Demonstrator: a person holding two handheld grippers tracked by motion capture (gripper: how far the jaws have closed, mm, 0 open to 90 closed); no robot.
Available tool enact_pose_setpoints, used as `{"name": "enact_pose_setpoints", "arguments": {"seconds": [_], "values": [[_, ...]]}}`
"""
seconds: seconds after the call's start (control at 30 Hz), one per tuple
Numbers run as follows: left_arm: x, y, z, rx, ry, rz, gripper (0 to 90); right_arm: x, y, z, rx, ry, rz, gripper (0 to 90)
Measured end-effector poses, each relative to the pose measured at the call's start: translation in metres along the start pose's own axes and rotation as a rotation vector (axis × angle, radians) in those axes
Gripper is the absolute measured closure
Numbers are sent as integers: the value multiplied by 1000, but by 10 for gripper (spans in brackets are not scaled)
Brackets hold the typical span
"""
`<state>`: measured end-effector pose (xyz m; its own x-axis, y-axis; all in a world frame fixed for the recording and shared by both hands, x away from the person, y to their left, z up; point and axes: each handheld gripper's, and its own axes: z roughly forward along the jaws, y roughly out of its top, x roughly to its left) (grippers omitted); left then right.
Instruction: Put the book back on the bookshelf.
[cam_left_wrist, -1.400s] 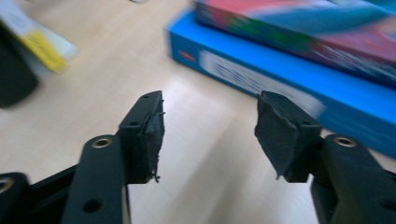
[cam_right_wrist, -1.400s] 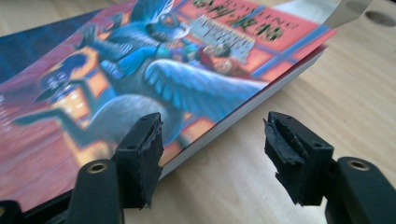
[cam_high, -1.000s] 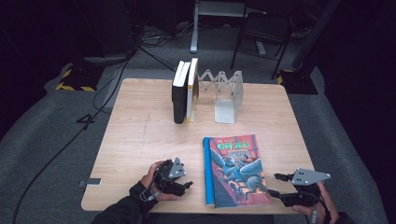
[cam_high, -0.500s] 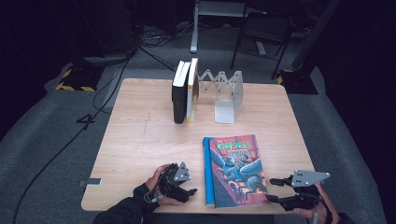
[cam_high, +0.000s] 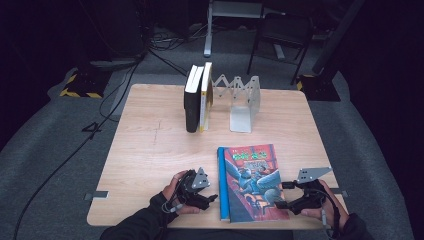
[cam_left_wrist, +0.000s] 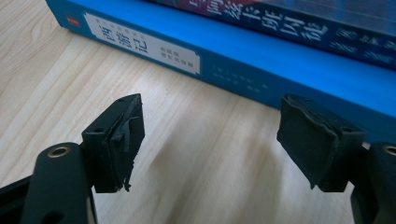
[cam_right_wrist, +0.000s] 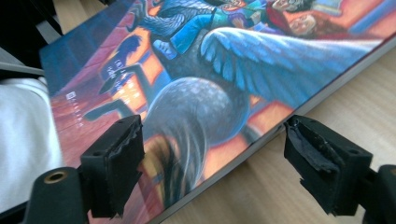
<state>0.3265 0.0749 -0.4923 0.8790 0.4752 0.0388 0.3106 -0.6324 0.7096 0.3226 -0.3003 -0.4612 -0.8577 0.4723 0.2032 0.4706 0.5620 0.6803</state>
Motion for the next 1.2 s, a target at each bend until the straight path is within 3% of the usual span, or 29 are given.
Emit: {"name": "enact_pose_setpoints", "arguments": {"seconds": [0.03, 0.07, 0.13, 0.2, 0.3, 0.43, 0.57, 0.63, 0.77, 0.93, 1.07, 1.2], "values": [[1, 2, 2, 5, 1, 0, 231, 0, 2, 0, 10, -6, -4, 201], [3, 3, 4, 8, 33, -3, 229, 1, 3, 0, 19, -12, -11, 202], [12, 4, 6, 0, 14, -52, 229, 2, 5, 0, 30, -20, -22, 201], [15, 5, 6, -13, 7, -71, 237, 4, 7, 0, 37, -31, -40, 203], [15, 7, 6, -18, 9, -60, 237, 9, 10, 1, 31, -54, -76, 218], [18, 7, 7, -25, 21, -71, 238, 10, 13, 3, 47, -55, -81, 219], [24, 11, 10, -58, 44, -75, 249, 16, 19, 5, 43, -99, -123, 239], [31, 13, 13, -68, 36, -97, 249, 18, 23, 6, 17, -114, -144, 325], [36, 14, 15, -64, 53, -100, 259, 17, 32, 16, 2, -82, -148, 357], [35, 15, 15, -60, 59, -94, 278, 10, 39, 23, -51, -41, -140, 561], [35, 15, 15, -62, 61, -92, 275, 7, 41, 24, -70, -25, -138, 625], [36, 16, 15, -60, 65, -81, 281, 4, 38, 23, -125, 2, -136, 696]]}}
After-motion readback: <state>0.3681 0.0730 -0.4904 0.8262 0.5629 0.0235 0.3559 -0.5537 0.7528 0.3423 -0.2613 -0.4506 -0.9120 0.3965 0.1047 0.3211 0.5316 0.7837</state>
